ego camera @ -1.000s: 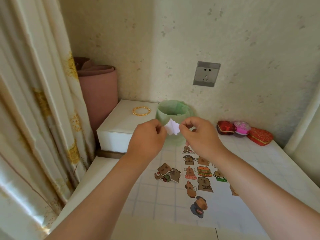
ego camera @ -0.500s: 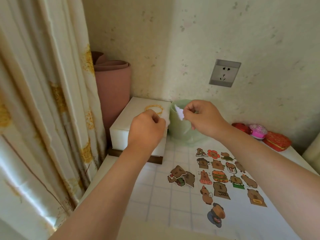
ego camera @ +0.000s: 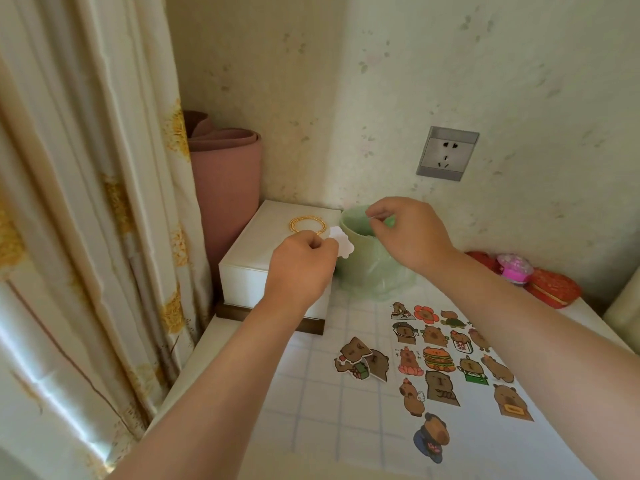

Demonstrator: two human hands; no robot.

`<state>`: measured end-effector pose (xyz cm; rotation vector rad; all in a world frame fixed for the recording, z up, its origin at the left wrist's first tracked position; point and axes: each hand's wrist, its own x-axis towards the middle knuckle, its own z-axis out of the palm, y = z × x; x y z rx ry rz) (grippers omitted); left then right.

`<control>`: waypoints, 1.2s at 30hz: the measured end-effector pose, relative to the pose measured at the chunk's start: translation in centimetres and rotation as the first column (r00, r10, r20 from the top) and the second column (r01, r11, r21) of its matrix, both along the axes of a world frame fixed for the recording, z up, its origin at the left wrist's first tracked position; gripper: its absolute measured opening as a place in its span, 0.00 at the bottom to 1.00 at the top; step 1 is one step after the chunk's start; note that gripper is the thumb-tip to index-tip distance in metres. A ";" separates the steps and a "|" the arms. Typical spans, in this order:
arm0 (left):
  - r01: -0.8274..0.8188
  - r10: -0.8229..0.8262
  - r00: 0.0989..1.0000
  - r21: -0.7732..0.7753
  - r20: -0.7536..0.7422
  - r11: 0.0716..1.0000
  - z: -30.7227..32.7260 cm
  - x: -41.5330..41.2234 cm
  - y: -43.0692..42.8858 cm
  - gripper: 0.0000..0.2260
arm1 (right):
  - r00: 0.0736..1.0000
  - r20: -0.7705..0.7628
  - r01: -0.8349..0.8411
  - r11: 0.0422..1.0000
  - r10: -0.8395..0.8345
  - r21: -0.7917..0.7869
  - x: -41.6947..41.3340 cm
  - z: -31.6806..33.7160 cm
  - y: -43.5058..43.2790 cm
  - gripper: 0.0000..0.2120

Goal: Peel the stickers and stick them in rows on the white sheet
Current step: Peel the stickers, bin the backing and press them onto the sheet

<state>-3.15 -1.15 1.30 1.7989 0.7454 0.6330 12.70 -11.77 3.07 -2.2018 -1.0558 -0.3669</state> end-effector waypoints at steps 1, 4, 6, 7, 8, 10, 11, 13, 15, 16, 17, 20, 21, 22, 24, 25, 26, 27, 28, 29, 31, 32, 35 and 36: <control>0.011 -0.011 1.000 -0.022 -0.005 1.000 0.1 0.1 -0.2 0.09 | 0.998 0.023 -0.051 0.998 0.050 0.048 -1.3 0.0 -0.7 0.08; 0.044 -0.047 0.999 -0.142 -0.014 0.989 0.3 0.3 -1.2 0.08 | 0.973 0.105 -0.211 0.977 0.207 0.023 -4.9 -0.2 -3.8 0.08; 0.069 -0.074 0.997 -0.243 -0.012 0.967 0.5 0.4 -2.2 0.08 | 0.960 0.136 -0.239 0.969 0.246 -0.062 -5.9 -0.8 -5.7 0.10; 0.085 -0.094 0.995 -0.286 -0.017 0.955 0.5 0.5 -2.7 0.07 | 0.957 0.166 -0.228 0.970 0.239 -0.087 -6.1 -1.2 -6.4 0.11; 0.101 -0.115 0.993 -0.326 -0.023 0.940 0.5 0.5 -3.3 0.07 | 0.952 0.206 -0.209 0.973 0.224 -0.093 -6.2 -1.6 -7.0 0.10; 0.138 -0.163 0.986 -0.410 -0.027 0.902 0.3 0.3 -4.3 0.08 | 0.937 0.290 -0.180 0.981 0.194 -0.075 -6.3 -2.3 -8.0 0.07; 0.162 -0.191 0.981 -0.446 -0.021 0.880 0.2 0.3 -4.8 0.08 | 0.927 0.328 -0.173 0.983 0.184 -0.064 -6.4 -2.6 -8.4 0.05; 0.212 -0.245 0.970 -0.503 0.000 0.838 -0.1 0.1 -5.6 0.08 | 0.910 0.381 -0.159 0.986 0.167 -0.051 -6.5 -3.1 -9.2 0.03; 0.246 -0.282 0.959 -0.558 0.023 0.793 -0.4 -0.1 -6.3 0.08 | 0.900 0.407 -0.151 0.987 0.158 -0.050 -6.4 -3.6 -10.0 0.03; 0.260 -0.297 0.954 -0.587 0.034 0.767 -0.4 -0.1 -6.6 0.08 | 0.896 0.415 -0.146 0.987 0.158 -0.059 -6.4 -3.8 -10.3 0.03; 0.270 -0.311 0.950 -0.616 0.043 0.740 -0.4 -0.2 -6.9 0.08 | 0.893 0.421 -0.143 0.987 0.158 -0.067 -6.3 -3.9 -10.6 0.03; 0.261 -0.318 0.947 -0.669 0.039 0.696 -0.4 0.0 -7.8 0.08 | 0.895 0.422 -0.134 0.989 0.145 -0.057 -6.1 -4.4 -11.5 0.05; 0.253 -0.317 0.948 -0.671 0.028 0.697 -0.6 0.1 -8.0 0.08 | 0.899 0.417 -0.129 0.991 0.137 -0.046 -6.1 -4.5 -11.6 0.07; 0.246 -0.317 0.948 -0.668 0.016 0.703 -0.7 0.2 -8.2 0.07 | 0.901 0.414 -0.127 0.991 0.132 -0.041 -6.0 -4.7 -11.8 0.08; 0.242 -0.325 0.946 -0.661 -0.002 0.711 -1.1 0.5 -8.6 0.07 | 0.896 0.422 -0.129 0.990 0.137 -0.048 -5.7 -5.1 -12.0 0.06; 0.246 -0.334 0.943 -0.660 -0.008 0.710 -1.2 0.7 -8.7 0.07 | 0.891 0.432 -0.129 0.990 0.141 -0.057 -5.4 -5.2 -12.2 0.04; 0.251 -0.342 0.939 -0.661 -0.010 0.707 -1.3 0.8 -8.9 0.07 | 0.890 0.435 -0.124 0.990 0.139 -0.065 -5.2 -5.4 -12.3 0.02; 0.259 -0.352 0.936 -0.664 -0.007 0.701 -1.4 1.0 -9.0 0.08 | 0.901 0.414 -0.112 0.991 0.130 -0.066 -4.9 -5.5 -12.5 0.02; 0.272 -0.366 0.931 -0.667 -0.001 0.693 -1.4 1.2 -9.0 0.08 | 0.926 0.363 -0.090 0.994 0.104 -0.056 -4.7 -5.6 -12.7 0.02; 0.290 -0.385 0.923 -0.671 0.008 0.682 -1.4 1.3 -9.0 0.08 | 0.959 0.276 -0.063 0.998 0.068 -0.025 -4.5 -5.7 -12.8 0.03; 0.325 -0.416 0.909 -0.685 0.035 0.652 -1.3 1.6 -9.0 0.09 | 1.000 -0.005 -0.010 0.996 0.010 0.088 -4.5 -5.6 -12.9 0.04; 0.333 -0.415 0.908 -0.698 0.055 0.634 -1.2 1.7 -9.0 0.11 | 0.984 -0.179 0.029 0.986 0.001 0.162 -4.5 -5.3 -12.9 0.05; 0.310 -0.361 0.929 -0.694 0.078 0.650 -1.4 2.2 -9.1 0.10 | 0.680 -0.730 0.213 0.931 0.077 0.297 -4.6 -4.4 -13.4 0.07; 0.298 -0.351 0.934 -0.668 0.059 0.681 -1.6 2.3 -9.3 0.08 | 0.515 -0.846 0.259 0.915 0.140 0.310 -4.5 -4.3 -13.7 0.07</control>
